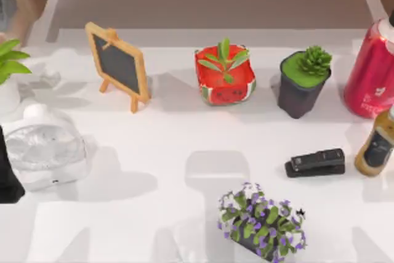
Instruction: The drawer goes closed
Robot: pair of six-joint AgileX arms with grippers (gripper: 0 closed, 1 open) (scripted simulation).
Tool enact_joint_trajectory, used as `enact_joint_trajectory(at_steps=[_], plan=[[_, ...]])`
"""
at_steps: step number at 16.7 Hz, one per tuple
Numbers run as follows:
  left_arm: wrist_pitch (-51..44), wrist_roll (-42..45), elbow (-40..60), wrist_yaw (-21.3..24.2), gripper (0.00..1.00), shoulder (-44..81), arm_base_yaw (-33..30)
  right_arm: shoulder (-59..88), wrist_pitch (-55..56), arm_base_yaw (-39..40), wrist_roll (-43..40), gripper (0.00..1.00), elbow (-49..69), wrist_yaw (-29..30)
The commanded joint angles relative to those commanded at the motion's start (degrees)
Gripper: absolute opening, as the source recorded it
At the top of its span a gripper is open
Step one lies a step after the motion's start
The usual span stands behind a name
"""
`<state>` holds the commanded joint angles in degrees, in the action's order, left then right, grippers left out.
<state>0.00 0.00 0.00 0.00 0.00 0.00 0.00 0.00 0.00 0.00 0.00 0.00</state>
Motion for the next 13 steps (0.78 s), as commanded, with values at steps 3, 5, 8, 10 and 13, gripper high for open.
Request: enact_joint_trajectory(at_steps=[3, 5, 8, 10, 13], plan=[[0.0, 0.0, 0.0, 0.0, 1.0, 0.0, 0.0, 0.8, 0.5, -0.4, 0.0, 1.0, 0.7, -0.4], [0.0, 0.0, 0.0, 0.0, 1.0, 0.0, 0.0, 4.0, 2.2, -1.9, 0.1, 1.0, 3.4, -1.9], [0.0, 0.0, 0.0, 0.0, 1.0, 0.0, 0.0, 13.3, 5.8, -5.5, 0.2, 1.0, 9.5, -5.4], [0.0, 0.0, 0.0, 0.0, 1.0, 0.0, 0.0, 21.3, 8.6, -8.4, 0.3, 1.0, 14.2, -8.1], [0.0, 0.0, 0.0, 0.0, 1.0, 0.0, 0.0, 34.1, 13.0, -12.9, 0.5, 1.0, 21.6, -12.4]])
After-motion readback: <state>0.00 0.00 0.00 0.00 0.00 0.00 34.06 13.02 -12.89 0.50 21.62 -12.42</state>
